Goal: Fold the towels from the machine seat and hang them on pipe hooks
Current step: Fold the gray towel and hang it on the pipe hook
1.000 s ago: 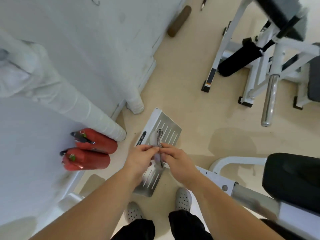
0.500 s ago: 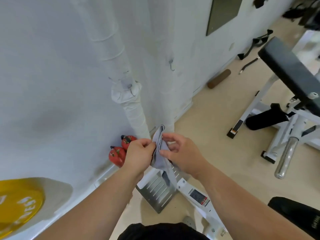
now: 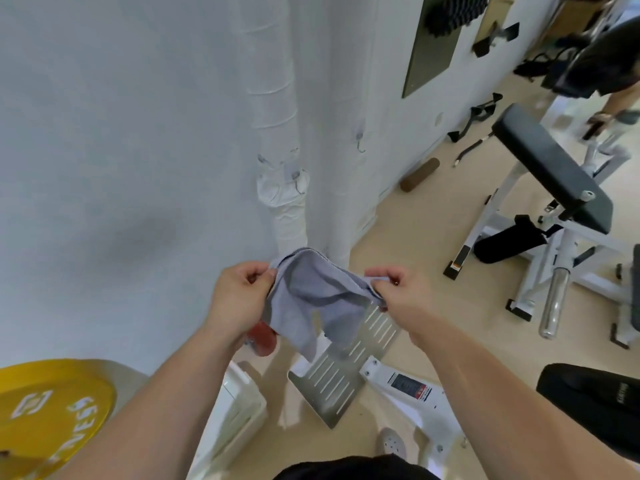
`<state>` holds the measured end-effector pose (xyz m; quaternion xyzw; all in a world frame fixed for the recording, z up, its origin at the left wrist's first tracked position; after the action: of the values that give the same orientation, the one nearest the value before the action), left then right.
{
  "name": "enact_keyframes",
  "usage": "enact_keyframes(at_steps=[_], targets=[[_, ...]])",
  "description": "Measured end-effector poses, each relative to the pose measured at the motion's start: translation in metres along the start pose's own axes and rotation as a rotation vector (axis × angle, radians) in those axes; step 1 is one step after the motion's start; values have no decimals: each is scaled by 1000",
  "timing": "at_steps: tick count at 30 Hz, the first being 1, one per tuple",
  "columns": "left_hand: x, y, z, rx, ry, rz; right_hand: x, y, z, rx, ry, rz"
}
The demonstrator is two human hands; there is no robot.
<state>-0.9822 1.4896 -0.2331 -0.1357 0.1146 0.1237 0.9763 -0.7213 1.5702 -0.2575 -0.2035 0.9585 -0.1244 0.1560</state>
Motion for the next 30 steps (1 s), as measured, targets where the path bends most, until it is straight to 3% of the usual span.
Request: enact_keyframes(at_steps=[3, 5, 7, 10, 17, 23, 26, 30], targets=[[-15, -4, -12, -72, -93, -77, -2, -2, 13, 89, 86, 66], [-11, -10, -13, -108, -136, -178, 13, -7, 15, 137, 162, -19], [-3, -17, -10, -129, -166, -250, 36, -17, 4, 118, 77, -166], [12, -24, -6, -133, -181, -340, 72, -29, -18, -26, -79, -366], [28, -29, 15, -78, -100, -432, 79, -22, -45, -351, -282, -383], [38, -29, 30, 31, -37, -289, 52, 0, -54, -396, -247, -390], [42, -25, 30, 15, -42, -121, 34, 11, -52, -421, -294, -389], [54, -21, 30, -16, 12, -92, 7, 23, -38, -359, -289, -341]])
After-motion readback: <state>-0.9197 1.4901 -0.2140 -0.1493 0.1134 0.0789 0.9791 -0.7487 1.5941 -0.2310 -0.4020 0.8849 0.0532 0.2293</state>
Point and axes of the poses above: each hand's wrist, its own y-axis towards the middle knuckle, its own x-axis out of the palm, z = x × y, the point moved 6 cm from there along y, towards the middle knuckle, and after that the axes turned 14 degrees about -z, right-handed, at the moved point
